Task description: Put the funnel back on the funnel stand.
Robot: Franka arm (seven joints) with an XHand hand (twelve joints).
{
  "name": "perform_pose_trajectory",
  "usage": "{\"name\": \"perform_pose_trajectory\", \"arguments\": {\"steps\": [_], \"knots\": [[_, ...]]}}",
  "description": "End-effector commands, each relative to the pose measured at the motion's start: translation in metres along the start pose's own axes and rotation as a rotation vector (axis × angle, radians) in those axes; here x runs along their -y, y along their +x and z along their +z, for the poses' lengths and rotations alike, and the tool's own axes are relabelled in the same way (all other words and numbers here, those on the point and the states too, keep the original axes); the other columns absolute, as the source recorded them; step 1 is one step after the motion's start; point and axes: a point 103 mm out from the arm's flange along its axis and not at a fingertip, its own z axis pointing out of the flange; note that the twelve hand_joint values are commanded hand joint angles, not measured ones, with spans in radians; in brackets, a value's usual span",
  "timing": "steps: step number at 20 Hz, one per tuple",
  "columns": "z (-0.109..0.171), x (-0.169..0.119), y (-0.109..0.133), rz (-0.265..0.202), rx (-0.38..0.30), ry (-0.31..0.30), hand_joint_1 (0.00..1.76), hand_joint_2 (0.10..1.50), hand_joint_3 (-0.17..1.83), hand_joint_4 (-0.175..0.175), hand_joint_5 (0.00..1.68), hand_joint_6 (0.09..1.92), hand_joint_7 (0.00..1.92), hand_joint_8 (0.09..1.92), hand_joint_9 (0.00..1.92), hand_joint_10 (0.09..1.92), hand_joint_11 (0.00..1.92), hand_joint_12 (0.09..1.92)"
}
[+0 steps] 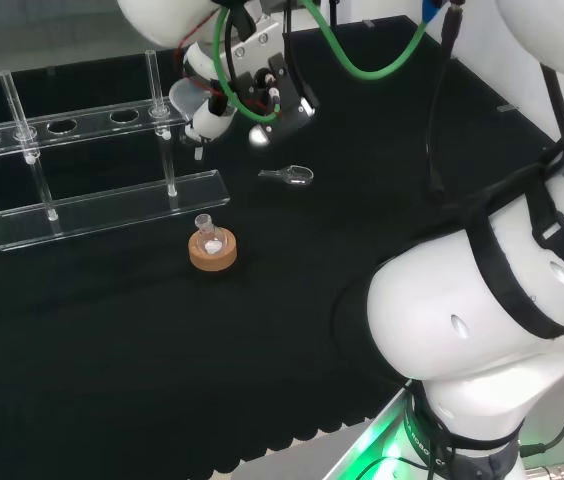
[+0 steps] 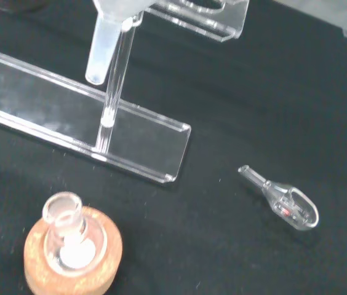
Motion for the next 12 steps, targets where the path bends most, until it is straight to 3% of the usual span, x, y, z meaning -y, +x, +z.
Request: {"name": "perform_pose_trajectory", "arguments": {"steps": [1,12], "knots": [[-0.015,-0.014,-0.012,0.028,0.008,-0.002,0.69,0.86,0.39,-0.002,0.66,0.6,0.73,0.71,1.07,0.55,0.43,1.32],[-0.039,-0.064,-0.043,0.07,-0.029,-0.017,0.68,0.86,0.39,-0.003,0.65,0.61,0.73,0.72,1.06,0.55,0.42,1.32]]}}
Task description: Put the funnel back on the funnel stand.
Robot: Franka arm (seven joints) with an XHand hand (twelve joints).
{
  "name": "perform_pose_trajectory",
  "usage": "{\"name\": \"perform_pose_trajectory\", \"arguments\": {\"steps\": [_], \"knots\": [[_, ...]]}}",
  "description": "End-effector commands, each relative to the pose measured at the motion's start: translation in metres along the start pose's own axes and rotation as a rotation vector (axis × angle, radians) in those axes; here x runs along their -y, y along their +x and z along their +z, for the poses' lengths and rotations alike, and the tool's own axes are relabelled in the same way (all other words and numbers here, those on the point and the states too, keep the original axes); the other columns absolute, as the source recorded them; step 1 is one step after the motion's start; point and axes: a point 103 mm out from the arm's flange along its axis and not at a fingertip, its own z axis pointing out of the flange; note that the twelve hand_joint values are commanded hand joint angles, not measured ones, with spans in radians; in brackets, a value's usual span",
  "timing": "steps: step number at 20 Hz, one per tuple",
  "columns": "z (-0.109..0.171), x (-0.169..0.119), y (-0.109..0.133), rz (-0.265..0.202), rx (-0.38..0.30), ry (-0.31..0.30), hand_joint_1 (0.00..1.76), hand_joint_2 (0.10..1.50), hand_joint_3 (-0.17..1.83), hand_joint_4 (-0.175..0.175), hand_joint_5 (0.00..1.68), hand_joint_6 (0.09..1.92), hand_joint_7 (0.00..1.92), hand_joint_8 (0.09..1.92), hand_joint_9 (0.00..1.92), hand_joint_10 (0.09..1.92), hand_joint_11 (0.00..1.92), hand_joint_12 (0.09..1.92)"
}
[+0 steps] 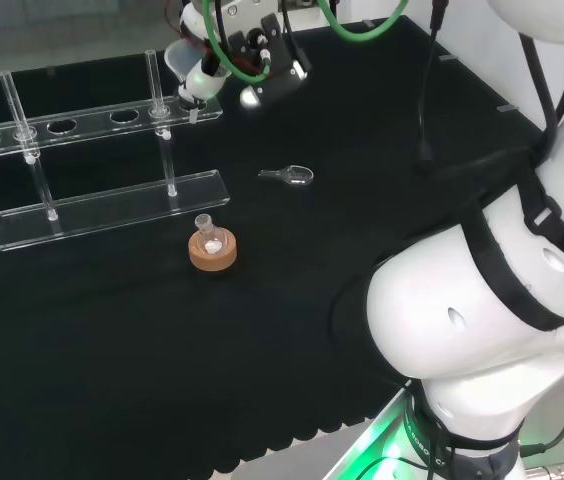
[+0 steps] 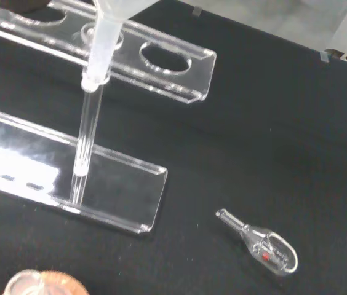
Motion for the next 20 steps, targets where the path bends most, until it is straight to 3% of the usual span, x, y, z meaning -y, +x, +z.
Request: {"name": "perform_pose_trajectory", "arguments": {"steps": [1,11,20], "knots": [[-0.009,-0.037,-0.023,0.027,-0.013,0.003,0.68,0.86,0.39,-0.003,0.65,0.61,0.73,0.72,1.06,0.55,0.42,1.32],[0.008,-0.092,-0.029,0.016,-0.013,0.024,0.69,0.86,0.39,-0.002,0.65,0.62,0.72,0.72,1.05,0.56,0.42,1.32],[0.026,-0.114,-0.038,0.019,-0.021,0.032,0.7,0.86,0.39,-0.002,0.65,0.62,0.72,0.72,1.04,0.56,0.41,1.32]]}}
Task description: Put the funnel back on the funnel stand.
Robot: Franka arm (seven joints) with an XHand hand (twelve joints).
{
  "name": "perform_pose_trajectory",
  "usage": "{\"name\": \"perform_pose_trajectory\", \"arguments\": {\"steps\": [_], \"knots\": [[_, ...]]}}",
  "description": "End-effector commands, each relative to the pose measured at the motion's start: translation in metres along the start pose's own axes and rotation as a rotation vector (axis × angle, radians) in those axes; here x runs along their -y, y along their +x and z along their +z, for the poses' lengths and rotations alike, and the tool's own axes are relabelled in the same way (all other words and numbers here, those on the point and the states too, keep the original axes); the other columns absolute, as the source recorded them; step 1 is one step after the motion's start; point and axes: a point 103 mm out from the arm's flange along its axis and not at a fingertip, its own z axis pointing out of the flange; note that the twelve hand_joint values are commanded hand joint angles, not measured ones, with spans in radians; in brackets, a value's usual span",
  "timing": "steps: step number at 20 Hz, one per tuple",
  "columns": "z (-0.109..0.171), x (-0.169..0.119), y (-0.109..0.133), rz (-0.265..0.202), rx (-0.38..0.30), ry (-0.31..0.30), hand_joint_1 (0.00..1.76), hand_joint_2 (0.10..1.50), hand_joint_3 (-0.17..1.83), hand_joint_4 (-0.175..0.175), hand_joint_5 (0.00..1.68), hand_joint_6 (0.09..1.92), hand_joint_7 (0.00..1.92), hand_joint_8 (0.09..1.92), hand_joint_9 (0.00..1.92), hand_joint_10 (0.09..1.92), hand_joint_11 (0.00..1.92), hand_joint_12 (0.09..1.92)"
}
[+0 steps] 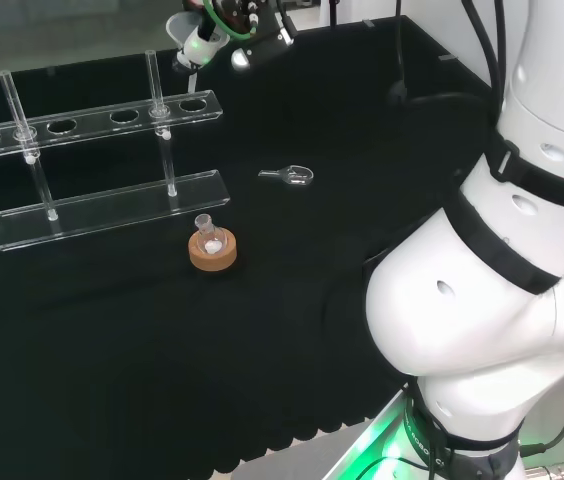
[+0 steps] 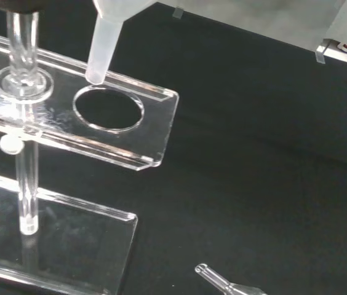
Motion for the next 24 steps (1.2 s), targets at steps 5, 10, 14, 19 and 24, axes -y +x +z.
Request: {"name": "perform_pose_trajectory", "arguments": {"steps": [5,10,14,19,24], "knots": [[0.025,-0.032,-0.007,-0.006,0.006,0.009,0.7,0.86,0.39,-0.003,0.65,0.62,0.72,0.72,1.04,0.56,0.41,1.33],[0.031,-0.037,-0.005,-0.009,0.007,0.021,0.7,0.86,0.39,-0.002,0.65,0.63,0.72,0.72,1.03,0.56,0.41,1.33],[0.035,-0.04,-0.001,-0.01,0.017,0.026,0.71,0.86,0.39,-0.003,0.65,0.63,0.72,0.72,1.03,0.57,0.41,1.33],[0.043,-0.041,0.003,-0.016,0.03,0.051,0.71,0.85,0.39,-0.003,0.66,0.63,0.72,0.72,1.03,0.57,0.41,1.33],[0.052,-0.043,0.008,-0.027,0.029,0.085,0.7,0.84,0.39,-0.009,0.61,0.62,0.68,0.73,0.99,0.57,0.4,1.33]]}}
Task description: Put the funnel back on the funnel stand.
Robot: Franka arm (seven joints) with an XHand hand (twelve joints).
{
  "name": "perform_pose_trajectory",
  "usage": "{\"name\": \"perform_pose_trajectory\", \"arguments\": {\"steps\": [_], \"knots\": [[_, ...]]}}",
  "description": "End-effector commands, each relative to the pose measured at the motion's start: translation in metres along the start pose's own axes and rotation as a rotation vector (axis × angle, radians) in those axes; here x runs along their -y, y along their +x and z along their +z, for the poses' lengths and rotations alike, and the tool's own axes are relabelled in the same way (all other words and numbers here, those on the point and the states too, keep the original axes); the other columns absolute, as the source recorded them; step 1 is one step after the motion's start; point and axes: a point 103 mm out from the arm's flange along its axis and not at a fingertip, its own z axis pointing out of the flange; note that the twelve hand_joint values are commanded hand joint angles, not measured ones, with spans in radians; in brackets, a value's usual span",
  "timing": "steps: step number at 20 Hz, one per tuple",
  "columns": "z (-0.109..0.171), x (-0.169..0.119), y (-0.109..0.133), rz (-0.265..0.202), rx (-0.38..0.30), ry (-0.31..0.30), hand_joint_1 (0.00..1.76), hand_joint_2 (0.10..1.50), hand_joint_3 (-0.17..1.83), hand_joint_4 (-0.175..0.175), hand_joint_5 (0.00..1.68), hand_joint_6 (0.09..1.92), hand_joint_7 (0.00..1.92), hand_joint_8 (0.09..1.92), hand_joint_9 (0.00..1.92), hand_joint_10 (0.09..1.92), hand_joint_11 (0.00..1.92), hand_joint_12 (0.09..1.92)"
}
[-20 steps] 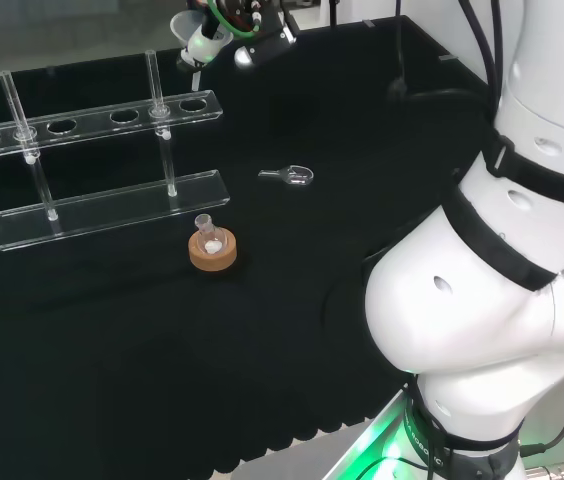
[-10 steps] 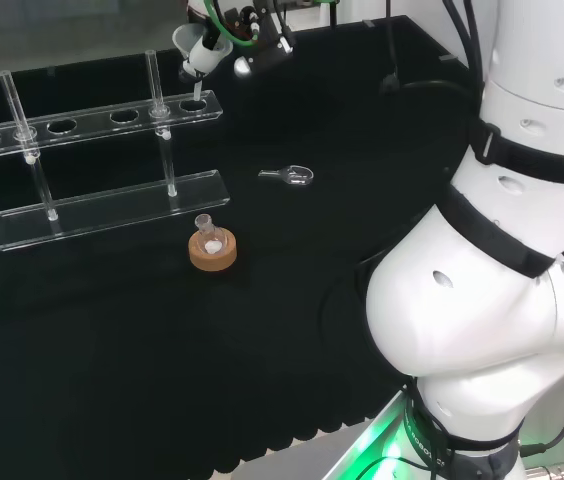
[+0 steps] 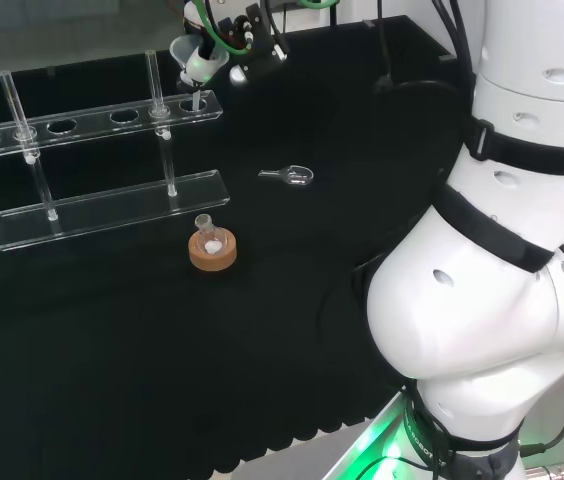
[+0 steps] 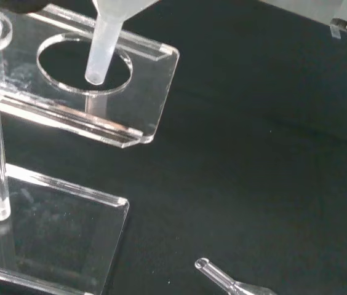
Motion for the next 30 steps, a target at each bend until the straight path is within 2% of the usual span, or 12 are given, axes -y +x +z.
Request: {"name": "perform_pose_trajectory", "arguments": {"steps": [1,3,5,6,8,10,13,17,23,28,30], "knots": [[0.009,-0.001,0.005,-0.013,0.004,0.036,0.7,0.83,0.39,-0.013,0.57,0.61,0.63,0.74,0.94,0.57,0.4,1.33],[0.011,-0.001,0.007,-0.028,-0.009,0.06,0.68,0.81,0.39,-0.027,0.45,0.54,0.5,0.76,0.81,0.59,0.37,1.34],[0.012,-0.001,0.01,-0.041,-0.024,0.13,0.58,0.74,0.33,-0.024,0.31,0.34,0.25,0.73,0.54,0.64,0.27,1.39],[0.012,0.0,0.011,-0.048,-0.026,0.139,0.51,0.72,0.28,-0.016,0.24,0.24,0.14,0.64,0.39,0.67,0.19,1.42],[0.01,0.005,0.014,-0.056,-0.026,0.128,0.41,0.69,0.2,-0.001,0.14,0.09,0.03,0.39,0.14,0.74,0.05,1.47],[0.006,0.011,0.015,-0.062,-0.029,0.116,0.37,0.68,0.16,0.007,0.08,0.09,0.01,0.2,0.03,0.74,0.01,1.46],[-0.005,0.026,0.016,-0.065,-0.03,0.081,0.35,0.67,0.13,0.011,0.04,0.09,0.0,0.09,0.0,0.7,0.0,1.43],[-0.021,0.053,0.015,-0.054,-0.044,0.021,0.35,0.68,0.11,0.012,0.05,0.09,0.02,0.09,0.0,0.71,0.0,1.43],[-0.036,0.103,0.006,-0.028,-0.082,-0.063,0.38,0.73,0.06,-0.001,0.1,0.09,0.0,0.4,0.05,0.8,0.0,1.48],[-0.04,0.139,-0.006,0.008,-0.094,-0.083,0.4,0.76,0.06,-0.005,0.15,0.09,0.0,0.55,0.12,0.79,0.01,1.5],[-0.038,0.151,-0.012,0.023,-0.119,-0.079,0.41,0.76,0.06,-0.007,0.16,0.09,0.0,0.58,0.13,0.79,0.02,1.5]]}}
